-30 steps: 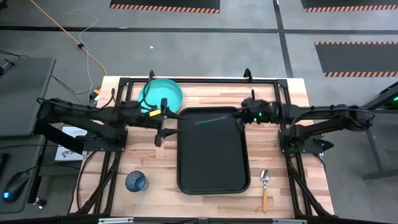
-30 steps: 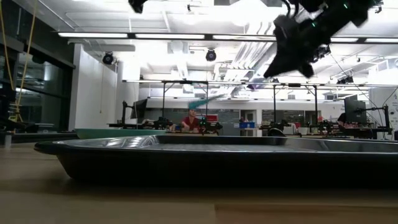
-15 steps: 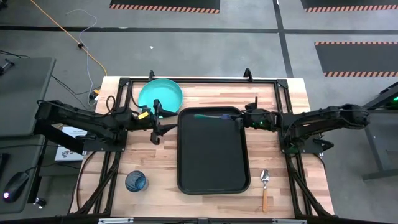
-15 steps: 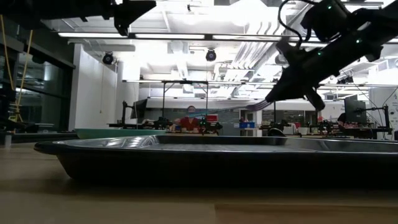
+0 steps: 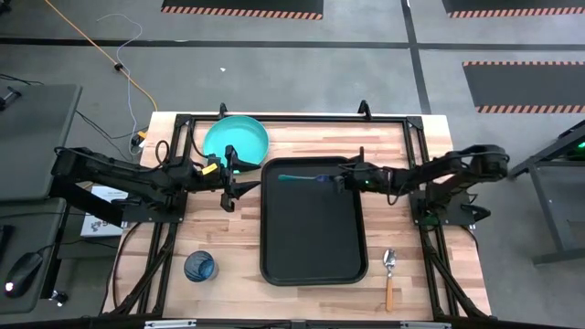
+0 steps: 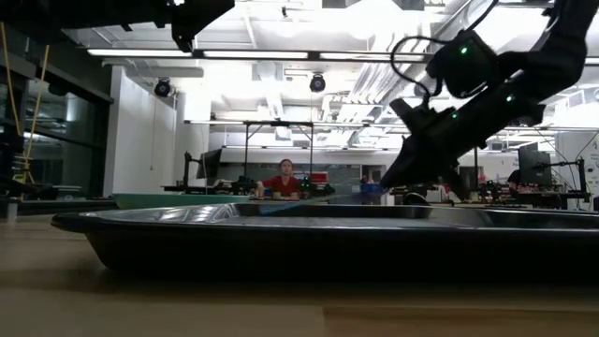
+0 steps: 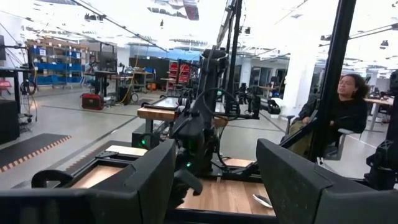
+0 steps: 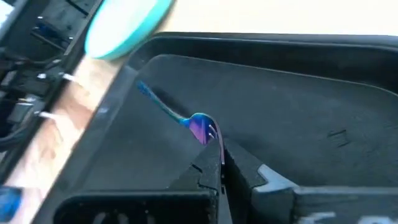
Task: Pick and place plate/cup/fork/spoon on tray
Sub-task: Put the blue fork on the left side of the black tray, then put the blue plate to the right of the blue fork on the black tray
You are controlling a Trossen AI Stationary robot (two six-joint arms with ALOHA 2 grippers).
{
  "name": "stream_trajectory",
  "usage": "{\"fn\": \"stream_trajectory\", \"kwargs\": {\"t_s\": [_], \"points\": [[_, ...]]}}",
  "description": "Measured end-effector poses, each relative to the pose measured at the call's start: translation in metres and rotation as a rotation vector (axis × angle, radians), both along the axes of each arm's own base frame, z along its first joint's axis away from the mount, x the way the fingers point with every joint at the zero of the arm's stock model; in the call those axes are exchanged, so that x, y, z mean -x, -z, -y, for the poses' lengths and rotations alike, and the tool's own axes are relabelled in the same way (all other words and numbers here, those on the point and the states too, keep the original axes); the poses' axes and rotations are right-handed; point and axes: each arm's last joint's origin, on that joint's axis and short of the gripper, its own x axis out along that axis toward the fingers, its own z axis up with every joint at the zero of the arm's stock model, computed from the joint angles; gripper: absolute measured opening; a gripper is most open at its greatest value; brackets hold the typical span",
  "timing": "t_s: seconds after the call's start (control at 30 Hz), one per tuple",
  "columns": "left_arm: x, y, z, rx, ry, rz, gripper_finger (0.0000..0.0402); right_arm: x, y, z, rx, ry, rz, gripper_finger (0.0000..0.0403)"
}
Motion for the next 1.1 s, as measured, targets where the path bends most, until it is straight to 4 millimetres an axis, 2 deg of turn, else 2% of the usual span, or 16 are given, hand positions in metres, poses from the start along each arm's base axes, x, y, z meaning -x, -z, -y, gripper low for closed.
{"fn": "stream_trajectory", "kwargs": {"t_s": [0.3, 0.73, 0.87, 1.1], "points": [[0.0, 0.0, 0.0, -0.001, 0.001, -0.002, 0.0213, -0.001, 0.016, 0.01, -0.05, 0.006, -0.056, 0.0], [0.0, 0.0, 0.0, 0.005, 0.002, -0.002, 0.0213, 0.001, 0.018, 0.017, -0.042, 0.018, -0.071, 0.0022], [0.0, 0.0, 0.0, 0.005, 0.002, -0.001, 0.0213, 0.001, 0.018, 0.018, -0.047, 0.015, -0.069, 0.0054], [0.0, 0.0, 0.0, 0.007, 0.0, -0.002, 0.0213, 0.001, 0.011, 0.019, 0.036, -0.028, -0.07, 0.0144]]}}
